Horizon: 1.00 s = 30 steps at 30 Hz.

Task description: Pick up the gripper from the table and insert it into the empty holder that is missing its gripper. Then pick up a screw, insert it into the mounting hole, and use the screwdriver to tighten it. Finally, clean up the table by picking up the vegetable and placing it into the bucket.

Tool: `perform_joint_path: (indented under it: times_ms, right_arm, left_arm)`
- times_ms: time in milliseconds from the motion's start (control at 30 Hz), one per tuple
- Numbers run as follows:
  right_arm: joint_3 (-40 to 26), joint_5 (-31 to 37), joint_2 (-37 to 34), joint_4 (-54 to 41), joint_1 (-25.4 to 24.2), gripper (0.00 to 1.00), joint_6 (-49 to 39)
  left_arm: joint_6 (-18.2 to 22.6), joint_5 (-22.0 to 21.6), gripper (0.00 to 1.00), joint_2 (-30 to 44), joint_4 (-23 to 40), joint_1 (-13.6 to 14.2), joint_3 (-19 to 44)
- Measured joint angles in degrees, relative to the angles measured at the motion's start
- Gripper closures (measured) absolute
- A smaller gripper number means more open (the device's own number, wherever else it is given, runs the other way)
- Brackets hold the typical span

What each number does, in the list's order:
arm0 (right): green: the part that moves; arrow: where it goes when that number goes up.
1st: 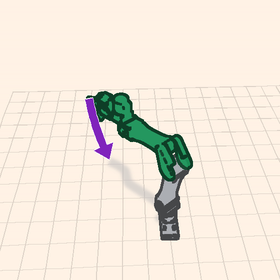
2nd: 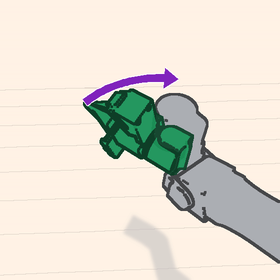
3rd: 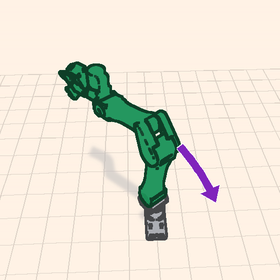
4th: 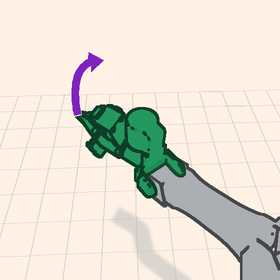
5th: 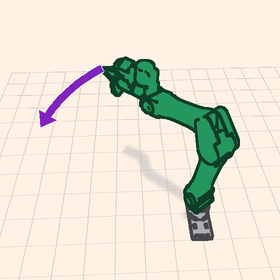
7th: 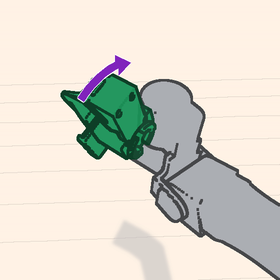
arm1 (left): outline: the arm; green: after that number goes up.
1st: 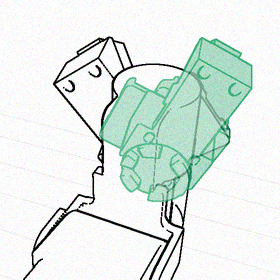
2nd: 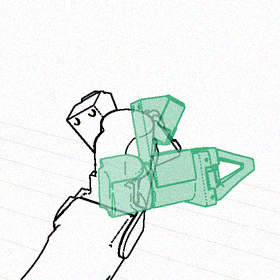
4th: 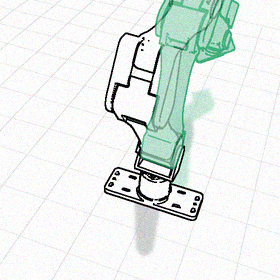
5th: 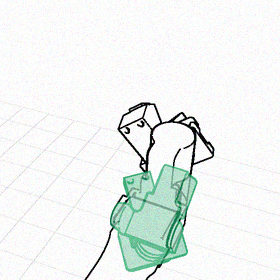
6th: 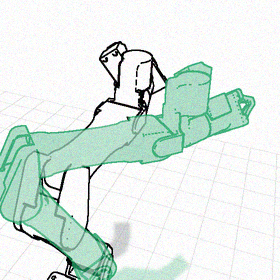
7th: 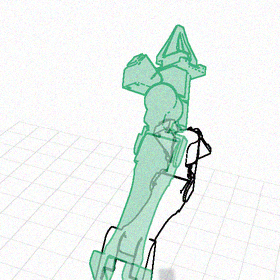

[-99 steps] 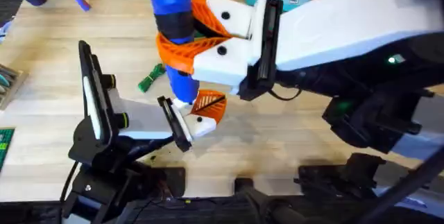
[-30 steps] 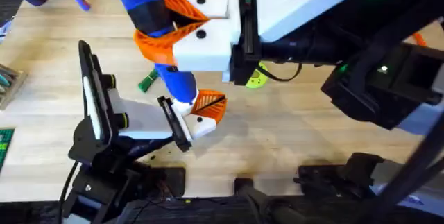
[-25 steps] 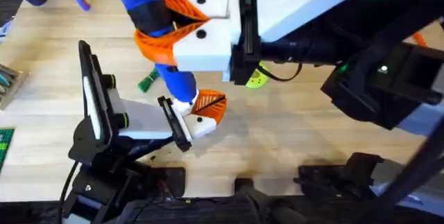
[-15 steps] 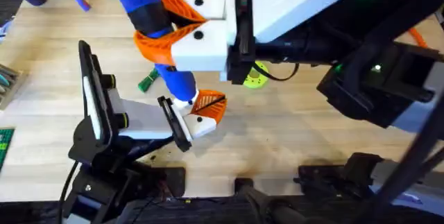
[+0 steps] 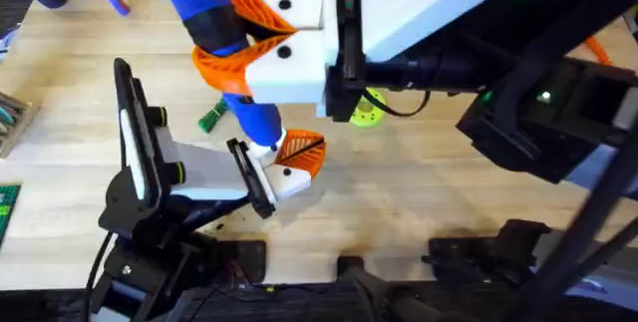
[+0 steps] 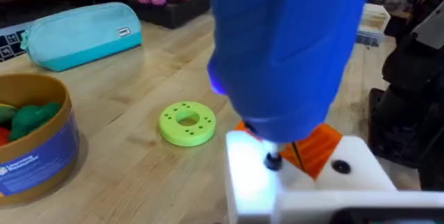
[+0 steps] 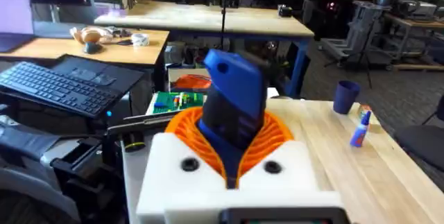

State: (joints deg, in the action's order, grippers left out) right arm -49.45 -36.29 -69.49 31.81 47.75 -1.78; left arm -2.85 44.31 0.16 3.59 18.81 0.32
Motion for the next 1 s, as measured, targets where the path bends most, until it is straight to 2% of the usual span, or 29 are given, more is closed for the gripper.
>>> perform_joint_path:
  times_ms: [1000]
  right_arm:
    - [-0.26, -0.56, 0.02, -1.19, -0.56, 0.957, -0.57]
  left_arm:
    - [-0.25, 0.16, 0.990, 0.00, 0.02, 0.00, 0.00]
